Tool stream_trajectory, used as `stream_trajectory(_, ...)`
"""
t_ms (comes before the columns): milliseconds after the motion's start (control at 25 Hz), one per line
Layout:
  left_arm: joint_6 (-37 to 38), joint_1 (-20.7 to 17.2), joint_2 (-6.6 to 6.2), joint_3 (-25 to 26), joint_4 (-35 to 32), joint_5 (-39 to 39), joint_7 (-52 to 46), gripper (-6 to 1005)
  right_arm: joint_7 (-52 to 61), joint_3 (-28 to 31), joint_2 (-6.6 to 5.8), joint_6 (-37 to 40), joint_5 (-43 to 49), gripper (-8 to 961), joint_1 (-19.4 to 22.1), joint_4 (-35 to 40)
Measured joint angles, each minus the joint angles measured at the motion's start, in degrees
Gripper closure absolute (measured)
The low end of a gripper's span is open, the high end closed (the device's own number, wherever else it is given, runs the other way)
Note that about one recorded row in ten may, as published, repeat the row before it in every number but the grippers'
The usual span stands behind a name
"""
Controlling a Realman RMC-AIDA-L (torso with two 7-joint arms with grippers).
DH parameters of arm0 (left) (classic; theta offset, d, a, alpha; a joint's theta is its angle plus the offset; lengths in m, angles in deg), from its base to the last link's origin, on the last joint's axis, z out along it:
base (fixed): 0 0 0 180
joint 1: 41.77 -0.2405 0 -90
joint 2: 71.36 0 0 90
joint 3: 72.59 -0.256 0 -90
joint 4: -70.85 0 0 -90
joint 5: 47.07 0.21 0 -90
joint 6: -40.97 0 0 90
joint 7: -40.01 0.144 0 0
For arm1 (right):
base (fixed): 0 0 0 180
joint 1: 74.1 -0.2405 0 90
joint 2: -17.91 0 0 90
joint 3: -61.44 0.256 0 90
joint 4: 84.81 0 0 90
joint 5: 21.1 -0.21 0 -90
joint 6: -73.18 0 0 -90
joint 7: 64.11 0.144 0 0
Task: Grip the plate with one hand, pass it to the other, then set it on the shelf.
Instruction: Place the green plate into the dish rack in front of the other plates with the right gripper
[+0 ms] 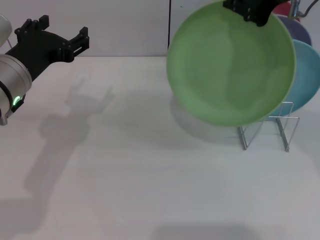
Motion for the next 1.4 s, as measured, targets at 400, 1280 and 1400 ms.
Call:
stream_trajectory(400,5.79,0.35,0.02,-2.34,-4.24,-2.91,-0.15,128,-10.5,-0.36,-1.22,0.12,-1.41,930,0.15,1.9)
stream_trajectory(1280,12.84,0.49,-0.07,-7.66,-6.61,-2.98,-0.18,128,-24.48,-2.31,-1.45,0.88,-3.74,930,8.16,10.71)
stream_trajectory(1400,12.85,0.55,-0.06,-8.16,-6.65,-2.95,-0.18,128,-25.94,-2.2,-1.25,0.7,-3.72,930,8.9,11.0)
